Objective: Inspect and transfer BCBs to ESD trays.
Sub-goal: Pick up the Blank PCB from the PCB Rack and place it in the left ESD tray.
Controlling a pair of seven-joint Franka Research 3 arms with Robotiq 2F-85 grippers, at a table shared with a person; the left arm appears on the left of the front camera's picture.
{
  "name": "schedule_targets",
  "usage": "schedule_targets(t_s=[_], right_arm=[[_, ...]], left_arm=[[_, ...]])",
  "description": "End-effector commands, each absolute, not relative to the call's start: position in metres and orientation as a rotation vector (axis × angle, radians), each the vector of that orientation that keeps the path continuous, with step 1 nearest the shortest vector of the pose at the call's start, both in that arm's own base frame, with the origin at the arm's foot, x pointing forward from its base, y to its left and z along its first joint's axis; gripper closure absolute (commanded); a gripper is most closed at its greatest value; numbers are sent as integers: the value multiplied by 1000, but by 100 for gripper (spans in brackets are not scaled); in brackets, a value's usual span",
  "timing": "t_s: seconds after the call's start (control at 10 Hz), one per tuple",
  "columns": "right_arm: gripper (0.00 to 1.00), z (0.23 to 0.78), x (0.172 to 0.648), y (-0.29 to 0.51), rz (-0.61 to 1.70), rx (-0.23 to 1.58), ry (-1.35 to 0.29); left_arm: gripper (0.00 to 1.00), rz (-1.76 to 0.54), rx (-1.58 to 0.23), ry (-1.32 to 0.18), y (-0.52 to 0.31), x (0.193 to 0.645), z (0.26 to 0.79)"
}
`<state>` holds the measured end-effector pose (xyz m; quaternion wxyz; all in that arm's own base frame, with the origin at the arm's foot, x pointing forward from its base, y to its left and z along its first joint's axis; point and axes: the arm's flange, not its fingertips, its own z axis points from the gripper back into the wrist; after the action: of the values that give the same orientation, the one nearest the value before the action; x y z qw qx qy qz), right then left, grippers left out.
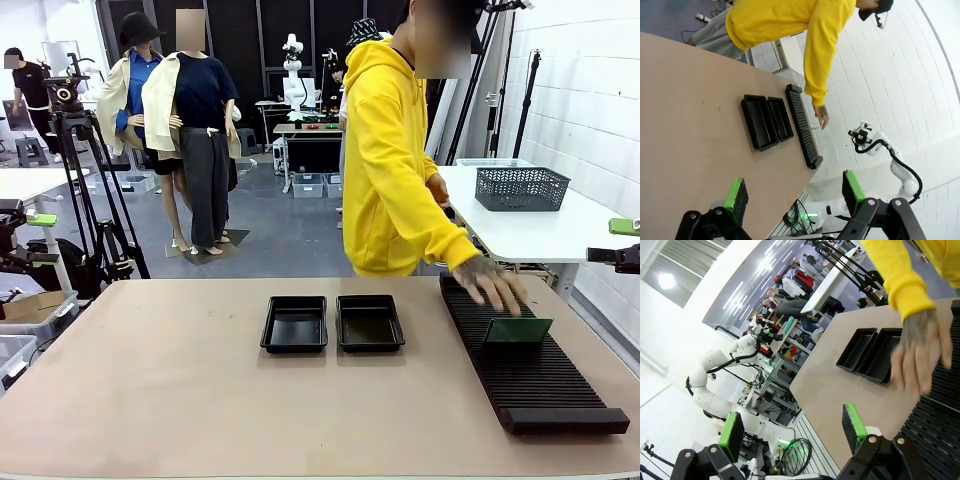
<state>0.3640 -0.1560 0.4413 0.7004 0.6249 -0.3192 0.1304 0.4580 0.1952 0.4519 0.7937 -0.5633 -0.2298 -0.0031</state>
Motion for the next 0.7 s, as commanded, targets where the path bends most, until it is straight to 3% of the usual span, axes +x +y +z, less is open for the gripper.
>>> schedule_targets(t_s=[0.0,0.6], right_arm=[[0,441,364,-156,289,1396,-712],[0,441,364,-156,289,1396,-712]], left_arm=[[0,1,-1214,-491,196,457,454],[0,1,-1214,-491,196,457,454]])
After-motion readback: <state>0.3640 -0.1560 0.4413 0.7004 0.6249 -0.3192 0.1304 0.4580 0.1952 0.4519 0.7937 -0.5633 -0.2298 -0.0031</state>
